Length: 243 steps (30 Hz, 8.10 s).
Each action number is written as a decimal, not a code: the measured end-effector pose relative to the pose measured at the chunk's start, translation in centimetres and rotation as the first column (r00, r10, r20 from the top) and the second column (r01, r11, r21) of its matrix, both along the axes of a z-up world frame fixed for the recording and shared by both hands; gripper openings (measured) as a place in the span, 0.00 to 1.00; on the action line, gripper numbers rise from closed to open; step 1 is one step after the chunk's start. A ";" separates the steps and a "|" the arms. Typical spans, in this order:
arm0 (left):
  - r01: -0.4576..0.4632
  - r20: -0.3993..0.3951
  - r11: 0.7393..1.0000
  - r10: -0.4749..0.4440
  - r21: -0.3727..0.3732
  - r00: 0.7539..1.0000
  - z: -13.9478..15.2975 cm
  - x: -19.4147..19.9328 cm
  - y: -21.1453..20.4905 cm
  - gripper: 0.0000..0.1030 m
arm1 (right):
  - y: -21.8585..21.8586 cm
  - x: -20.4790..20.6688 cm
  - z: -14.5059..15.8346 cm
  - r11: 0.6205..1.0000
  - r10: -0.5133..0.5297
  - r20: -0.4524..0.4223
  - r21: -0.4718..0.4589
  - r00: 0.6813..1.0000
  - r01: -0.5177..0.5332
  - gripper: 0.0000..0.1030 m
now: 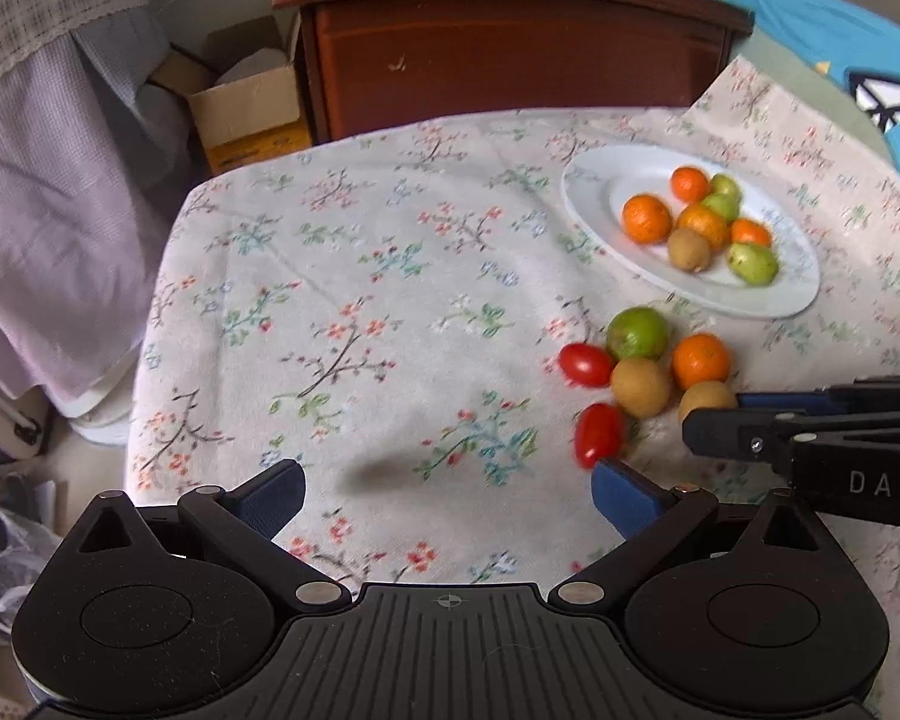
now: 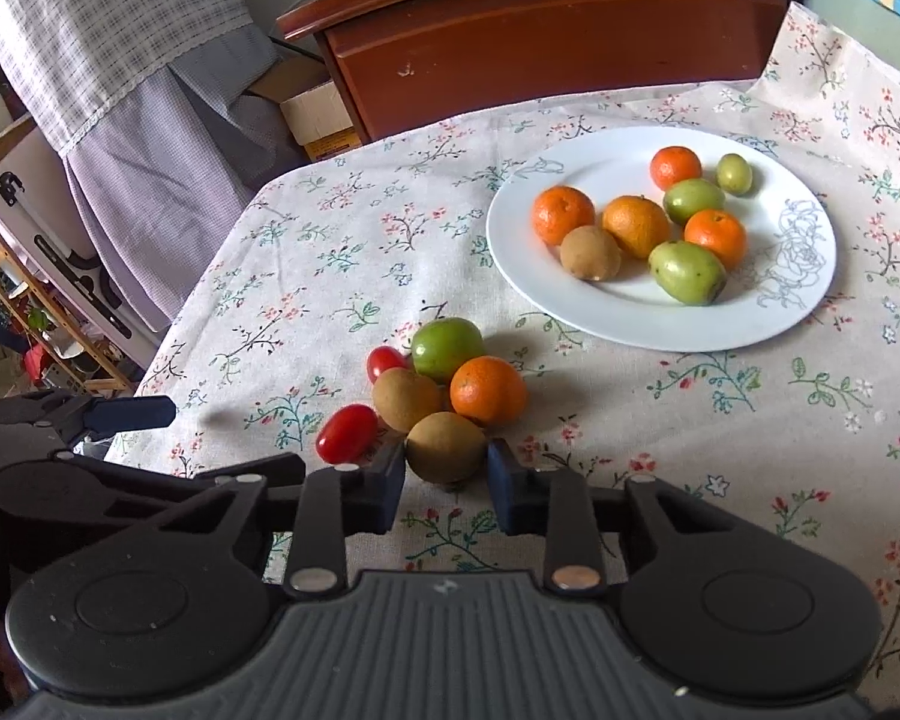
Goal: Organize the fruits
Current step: 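Grasp a red cherry tomato with the left tool while the right tool grasps a brown kiwi, then carry the tomato and kiwi in both tools over the white plate, then open the left tool onto the plate while the right tool releases the kiwi, then move both tools back to the loose fruits beside the plate, then grasp a brown kiwi with the left tool while the right tool grasps a mandarin orange, then carry the kiwi and orange in both tools over the white plate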
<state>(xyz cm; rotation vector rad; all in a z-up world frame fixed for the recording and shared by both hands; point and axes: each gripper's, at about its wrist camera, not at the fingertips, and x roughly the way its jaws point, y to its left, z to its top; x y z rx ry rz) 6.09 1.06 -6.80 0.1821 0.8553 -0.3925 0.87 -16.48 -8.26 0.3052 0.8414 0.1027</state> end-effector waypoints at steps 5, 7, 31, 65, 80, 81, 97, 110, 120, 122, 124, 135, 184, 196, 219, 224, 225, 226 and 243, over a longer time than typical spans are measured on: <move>0.051 0.008 0.998 -0.051 -0.047 0.999 0.0 0.0 -1.1 0.89 | -1.5 -0.8 0.9 0.998 -0.055 -0.007 0.029 0.998 0.056 0.28; 0.076 0.016 0.997 -0.076 -0.025 0.997 -0.4 -0.2 -1.8 0.81 | -1.8 -0.9 1.0 0.997 -0.062 -0.010 0.037 0.998 0.062 0.28; 0.164 0.026 0.985 -0.162 -0.056 0.986 -0.7 -0.9 -3.6 0.17 | -2.2 -0.9 0.0 0.995 -0.083 -0.082 0.044 0.993 0.087 0.29; 0.154 0.028 0.987 -0.153 -0.038 0.988 -0.7 -0.9 -4.1 0.19 | -2.7 -1.3 1.3 0.994 -0.086 -0.046 0.069 0.995 0.089 0.29; 0.180 0.144 0.979 -0.165 -0.097 0.976 3.7 -1.7 -4.6 0.16 | -3.8 -1.2 3.7 0.991 -0.097 0.016 0.092 0.995 0.095 0.29; 0.181 0.157 0.978 -0.163 -0.107 0.974 4.4 -1.6 -4.6 0.16 | -4.0 -1.2 4.1 0.991 -0.096 0.025 0.094 0.995 0.093 0.29; 0.282 0.197 0.949 -0.253 -0.140 0.947 8.9 4.0 -7.8 0.17 | -9.8 1.7 9.8 0.998 -0.066 0.141 0.006 0.988 0.066 0.29; 0.329 0.125 0.937 -0.314 -0.121 0.941 5.9 9.1 -12.7 0.17 | -13.2 5.6 6.0 0.981 -0.192 0.024 0.044 0.981 0.191 0.29; 0.297 0.057 0.943 -0.292 -0.150 0.955 4.1 11.5 -13.7 0.18 | -14.6 7.3 3.3 0.959 -0.269 -0.047 0.084 0.962 0.272 0.31; 0.280 0.053 0.946 -0.275 -0.162 0.960 4.2 11.6 -13.5 0.20 | -14.8 7.4 3.2 0.953 -0.284 -0.045 0.101 0.958 0.287 0.32; 0.270 0.049 0.948 -0.265 -0.171 0.963 4.5 11.5 -13.3 0.25 | -14.9 7.5 3.1 0.949 -0.290 -0.040 0.114 0.956 0.293 0.32; 0.184 0.080 0.971 -0.173 -0.151 0.982 7.3 10.2 -11.2 0.93 | -13.4 6.6 4.7 0.965 -0.238 0.021 0.118 0.971 0.234 0.53; 0.016 -0.026 1.000 -0.017 -0.017 1.000 3.0 2.0 -2.4 0.93 | -3.0 3.1 0.5 0.975 0.210 -0.055 -0.069 0.976 -0.213 0.42; 0.077 -0.061 0.996 -0.079 -0.040 0.995 1.7 1.2 -4.4 0.91 | -4.5 2.9 1.3 0.983 0.165 -0.062 -0.069 0.984 -0.169 0.28; 0.066 -0.053 0.996 -0.069 -0.057 0.996 0.0 1.6 -7.1 0.30 | -6.2 2.3 1.7 0.993 0.104 -0.074 -0.043 0.992 -0.108 0.28; 0.075 -0.052 0.994 -0.079 -0.074 0.996 0.2 1.3 -7.1 0.24 | -6.3 2.3 1.7 0.995 0.095 -0.078 -0.029 0.992 -0.098 0.28; 0.075 -0.055 0.994 -0.079 -0.081 0.995 0.3 1.2 -7.0 0.24 | -6.3 2.3 1.7 0.995 0.095 -0.077 -0.028 0.992 -0.098 0.28; 0.075 -0.055 0.994 -0.080 -0.084 0.995 0.4 1.2 -7.0 0.24 | -6.3 2.3 1.7 0.995 0.095 -0.076 -0.027 0.993 -0.097 0.28; 0.073 0.068 0.987 -0.063 -0.146 0.996 4.7 1.0 -6.4 0.24 | -7.8 2.5 4.1 0.998 0.058 0.002 0.019 0.998 -0.058 0.28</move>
